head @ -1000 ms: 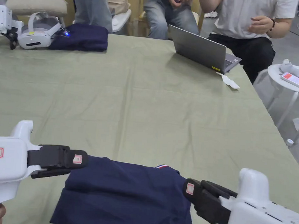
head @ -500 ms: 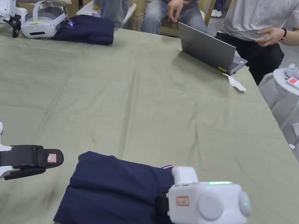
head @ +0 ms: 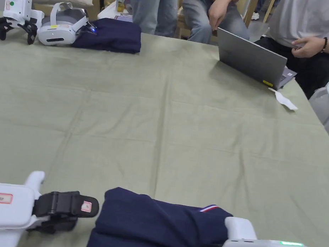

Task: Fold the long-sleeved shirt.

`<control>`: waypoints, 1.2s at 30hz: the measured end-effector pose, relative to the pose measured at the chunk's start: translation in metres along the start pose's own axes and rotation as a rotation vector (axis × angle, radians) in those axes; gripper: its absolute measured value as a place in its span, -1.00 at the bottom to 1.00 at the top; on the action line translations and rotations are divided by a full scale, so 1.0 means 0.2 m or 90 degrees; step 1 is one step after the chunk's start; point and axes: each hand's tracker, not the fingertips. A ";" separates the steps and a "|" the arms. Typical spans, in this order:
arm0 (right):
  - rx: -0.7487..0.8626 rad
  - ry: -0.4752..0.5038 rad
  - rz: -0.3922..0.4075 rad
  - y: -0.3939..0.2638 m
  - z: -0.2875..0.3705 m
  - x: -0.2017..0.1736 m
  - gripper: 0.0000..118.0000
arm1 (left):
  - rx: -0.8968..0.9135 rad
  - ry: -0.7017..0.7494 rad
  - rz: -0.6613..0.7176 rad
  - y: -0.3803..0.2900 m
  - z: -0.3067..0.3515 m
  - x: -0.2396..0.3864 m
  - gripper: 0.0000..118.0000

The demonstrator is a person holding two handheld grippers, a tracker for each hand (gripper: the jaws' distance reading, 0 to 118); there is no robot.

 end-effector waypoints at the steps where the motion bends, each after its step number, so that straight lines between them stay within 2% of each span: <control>1: 0.000 -0.001 -0.007 0.00 -0.01 0.00 -0.99 | -0.016 0.000 0.014 0.00 -0.01 -0.03 0.75; 3: 0.003 -0.005 -0.014 -0.01 0.01 -0.02 -0.99 | -0.005 -0.039 -0.016 0.03 0.00 -0.04 0.75; 9: -0.005 -0.018 -0.014 0.00 0.00 -0.03 -0.99 | -0.033 -0.052 -0.025 0.03 -0.16 0.02 0.75; 11: -0.007 -0.018 -0.012 0.01 0.00 -0.03 -0.99 | -0.064 -0.056 -0.068 0.01 -0.25 0.07 0.75; 14: -0.006 -0.010 -0.020 0.01 0.01 -0.02 -0.99 | -0.060 -0.055 -0.075 -0.02 -0.40 0.14 0.75; 17: -0.006 -0.008 -0.025 0.01 0.00 -0.01 -0.99 | -0.067 -0.043 -0.119 -0.02 -0.48 0.14 0.76; 19: -0.003 -0.009 -0.019 0.00 0.00 -0.01 -0.99 | -0.048 -0.036 -0.089 0.00 -0.47 0.12 0.75; 20: -0.002 -0.009 -0.019 0.00 0.00 -0.01 -0.99 | -0.037 -0.034 -0.061 -0.02 -0.46 0.12 0.68; 21: -0.001 -0.009 -0.020 0.00 0.00 -0.01 -0.99 | -0.039 -0.034 -0.067 -0.02 -0.46 0.13 0.32; 22: 0.000 -0.008 -0.017 0.01 -0.01 -0.02 -0.99 | -0.043 0.000 -0.085 -0.02 -0.46 0.13 -0.17; 23: 0.002 -0.007 -0.018 0.01 -0.01 -0.02 -0.99 | -0.045 0.062 -0.126 -0.02 -0.45 0.15 -0.17; 24: 0.006 -0.005 -0.024 0.00 -0.01 -0.01 -0.99 | -0.044 0.146 -0.183 -0.03 -0.46 0.16 -0.31; 25: 0.014 0.005 -0.037 0.00 -0.02 0.00 -0.99 | -0.053 0.170 -0.183 -0.07 -0.49 0.20 -0.46; 26: 0.014 0.002 -0.043 -0.01 -0.03 0.01 -0.99 | -0.047 0.113 -0.144 -0.06 -0.47 0.20 -0.47; 28: 0.017 0.002 -0.040 -0.02 -0.02 0.00 -0.99 | -0.071 0.141 -0.090 -0.04 -0.48 0.21 -0.48; 30: 0.020 -0.009 -0.030 -0.03 -0.01 -0.03 -0.99 | -0.086 0.158 -0.125 -0.03 -0.51 0.24 -0.58; 34: 0.018 -0.029 -0.019 -0.01 -0.02 -0.05 -0.99 | -0.084 0.270 -0.183 -0.10 -0.58 0.42 -0.64; 36: 0.029 -0.049 -0.012 -0.02 0.00 -0.10 -0.99 | -0.109 0.338 -0.261 -0.09 -0.59 0.49 -0.64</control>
